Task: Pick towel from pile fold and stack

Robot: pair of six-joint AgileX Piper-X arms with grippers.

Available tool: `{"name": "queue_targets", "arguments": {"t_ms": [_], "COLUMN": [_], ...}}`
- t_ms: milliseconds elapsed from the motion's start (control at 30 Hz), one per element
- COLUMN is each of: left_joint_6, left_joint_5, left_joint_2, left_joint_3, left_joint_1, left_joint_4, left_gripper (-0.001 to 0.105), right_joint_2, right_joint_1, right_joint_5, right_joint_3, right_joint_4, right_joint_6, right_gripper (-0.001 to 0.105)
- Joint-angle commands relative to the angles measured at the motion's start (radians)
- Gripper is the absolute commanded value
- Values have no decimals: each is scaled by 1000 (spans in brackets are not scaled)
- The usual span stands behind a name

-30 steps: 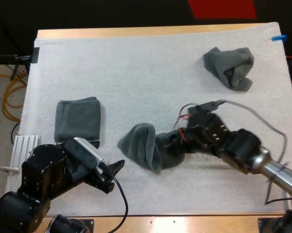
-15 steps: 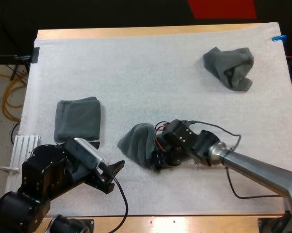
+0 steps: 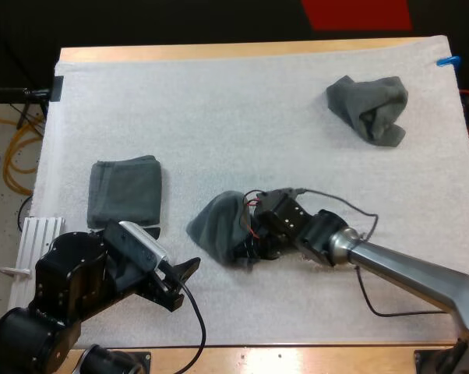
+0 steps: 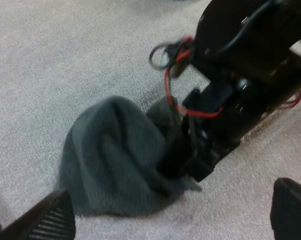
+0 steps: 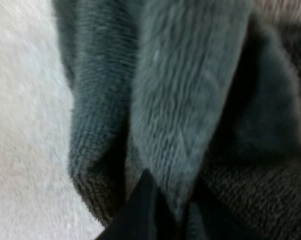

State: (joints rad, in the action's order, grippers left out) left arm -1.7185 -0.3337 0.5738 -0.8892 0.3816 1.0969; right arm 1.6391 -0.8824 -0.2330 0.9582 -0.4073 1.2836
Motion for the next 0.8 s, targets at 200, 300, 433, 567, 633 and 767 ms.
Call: {"name": "queue_targets", "arguments": {"t_ms": [200, 300, 433, 567, 633, 767], "left_joint_6": [0, 9, 17, 17, 17, 17], "left_joint_5": [8, 8, 8, 8, 8, 8], "left_joint_2": [-5, -5, -5, -5, -5, -5], "left_joint_3": [-1, -1, -1, -1, -1, -1], "left_joint_1": [3, 3, 3, 3, 3, 3], "left_joint_4": [5, 5, 3, -4, -3, -5], "left_gripper": [76, 76, 76, 76, 76, 76], "right_joint_2": [-246, -341, -420, -433, -413, -335], "right_joint_1": [7, 32, 103, 171, 175, 146], "right_joint_5": [470, 758, 878, 750, 660, 456], "right_joint_3": [4, 4, 4, 4, 4, 4], "right_joint_4": [-26, -46, -47, -67, -69, -51], "right_joint_6": [208, 327, 437, 420, 375, 261], "right_gripper": [1, 1, 1, 1, 1, 15]}}
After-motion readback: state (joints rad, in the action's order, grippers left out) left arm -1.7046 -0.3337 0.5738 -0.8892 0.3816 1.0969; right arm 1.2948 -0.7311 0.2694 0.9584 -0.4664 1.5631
